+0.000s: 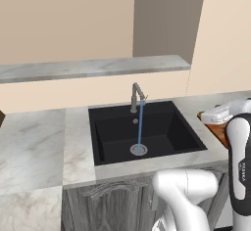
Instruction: Pick the pear from the sink and place it on the cutting board to airdry. Then turn off the sink faucet.
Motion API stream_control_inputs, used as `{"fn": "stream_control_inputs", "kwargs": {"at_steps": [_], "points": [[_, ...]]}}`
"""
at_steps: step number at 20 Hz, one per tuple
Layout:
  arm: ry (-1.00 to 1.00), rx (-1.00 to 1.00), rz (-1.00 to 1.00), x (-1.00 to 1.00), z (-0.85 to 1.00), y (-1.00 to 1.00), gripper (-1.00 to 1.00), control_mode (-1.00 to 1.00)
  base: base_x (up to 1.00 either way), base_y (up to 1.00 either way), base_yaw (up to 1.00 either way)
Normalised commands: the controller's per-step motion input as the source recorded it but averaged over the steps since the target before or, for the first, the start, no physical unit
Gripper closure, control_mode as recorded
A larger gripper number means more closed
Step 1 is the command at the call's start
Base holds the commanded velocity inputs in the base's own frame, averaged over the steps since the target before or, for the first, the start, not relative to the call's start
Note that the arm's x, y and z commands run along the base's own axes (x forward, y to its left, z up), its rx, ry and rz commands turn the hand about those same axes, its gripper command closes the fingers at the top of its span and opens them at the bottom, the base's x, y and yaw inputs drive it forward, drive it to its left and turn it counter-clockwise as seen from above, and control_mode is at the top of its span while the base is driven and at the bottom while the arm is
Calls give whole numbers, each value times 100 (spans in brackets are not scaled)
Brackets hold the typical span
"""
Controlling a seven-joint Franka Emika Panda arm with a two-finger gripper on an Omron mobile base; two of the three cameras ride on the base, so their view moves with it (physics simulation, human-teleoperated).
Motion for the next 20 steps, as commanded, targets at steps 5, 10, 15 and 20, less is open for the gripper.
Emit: {"fn": "stream_control_inputs", "kwargs": {"at_steps": [5,10,15,20], "points": [[-11,-6,0,36,-26,16,-100,-100,0,0,0],[-7,-4,0,42,-11,9,-100,-100,0,0,0],[-2,0,1,36,0,0,-100,-100,0,0,0],[-1,0,10,34,-5,-6,-100,-100,0,0,0]]}}
